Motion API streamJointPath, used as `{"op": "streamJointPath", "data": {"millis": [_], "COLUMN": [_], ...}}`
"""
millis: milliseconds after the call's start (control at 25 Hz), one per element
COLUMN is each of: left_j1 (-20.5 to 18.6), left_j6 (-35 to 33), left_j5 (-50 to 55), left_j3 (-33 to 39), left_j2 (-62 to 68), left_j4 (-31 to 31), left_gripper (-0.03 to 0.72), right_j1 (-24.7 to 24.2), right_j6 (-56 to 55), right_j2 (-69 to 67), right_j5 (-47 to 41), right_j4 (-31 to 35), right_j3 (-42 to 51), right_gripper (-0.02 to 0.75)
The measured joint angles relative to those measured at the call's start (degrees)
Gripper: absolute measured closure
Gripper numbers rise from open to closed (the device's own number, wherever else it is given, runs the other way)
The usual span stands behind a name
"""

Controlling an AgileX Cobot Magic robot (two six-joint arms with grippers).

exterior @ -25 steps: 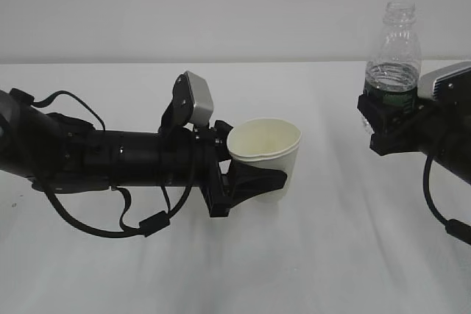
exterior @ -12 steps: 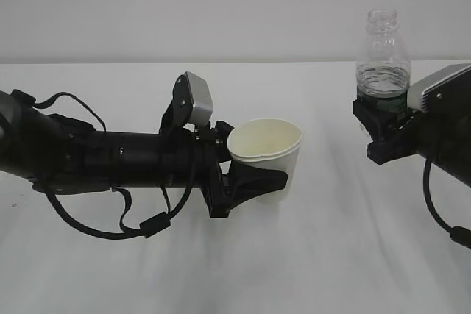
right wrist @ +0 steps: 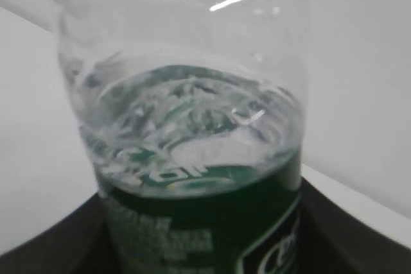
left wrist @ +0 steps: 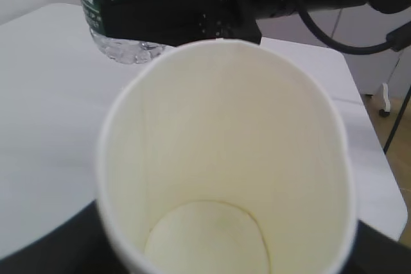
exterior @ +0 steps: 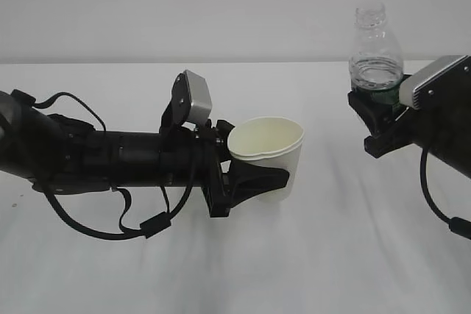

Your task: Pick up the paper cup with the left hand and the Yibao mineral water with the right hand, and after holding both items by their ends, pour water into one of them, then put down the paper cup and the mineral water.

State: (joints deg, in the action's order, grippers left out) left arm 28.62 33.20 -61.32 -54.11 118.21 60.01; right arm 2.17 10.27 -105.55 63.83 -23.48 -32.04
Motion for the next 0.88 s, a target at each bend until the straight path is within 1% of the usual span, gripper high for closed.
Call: {"op": "streamJointPath", "data": {"millis": [280, 440, 880], "left_j1": [0.0, 0.0, 0.0], "left_j6": [0.0, 0.0, 0.0], "left_j5": [-0.5, -0.9, -1.0], "left_j3": [0.0, 0.0, 0.0], "left_j2": [0.0, 0.0, 0.0], "left_j4": [0.1, 0.1, 0.1], "left_gripper": [0.231, 0.231, 0.232], "right_j1": [0.0, 0.0, 0.0], "right_j6": [-0.2, -0.5, -2.0], "right_j2": [1.8, 4.9, 5.2], "right_j5": [-0.1, -2.4, -4.0], "right_j4": [-0.2, -0.2, -1.8], "right_j3": [-0.8, -0.8, -0.8], "right_gripper": [0.274, 0.274, 0.274]}}
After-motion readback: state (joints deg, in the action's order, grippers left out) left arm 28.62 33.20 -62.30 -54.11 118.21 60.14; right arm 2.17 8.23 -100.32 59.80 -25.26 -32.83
